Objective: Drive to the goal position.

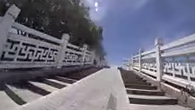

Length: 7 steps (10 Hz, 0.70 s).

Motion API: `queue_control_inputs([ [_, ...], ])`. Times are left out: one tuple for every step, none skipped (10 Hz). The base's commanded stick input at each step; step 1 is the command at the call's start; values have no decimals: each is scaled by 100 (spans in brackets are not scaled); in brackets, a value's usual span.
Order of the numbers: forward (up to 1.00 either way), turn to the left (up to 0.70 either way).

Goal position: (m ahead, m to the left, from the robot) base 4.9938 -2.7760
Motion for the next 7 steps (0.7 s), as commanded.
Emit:
queue_control_inputs([
  [45,0],
  [45,0],
  [45,0],
  [45,0],
  [45,-8],
  [45,-18],
  [45,0],
])
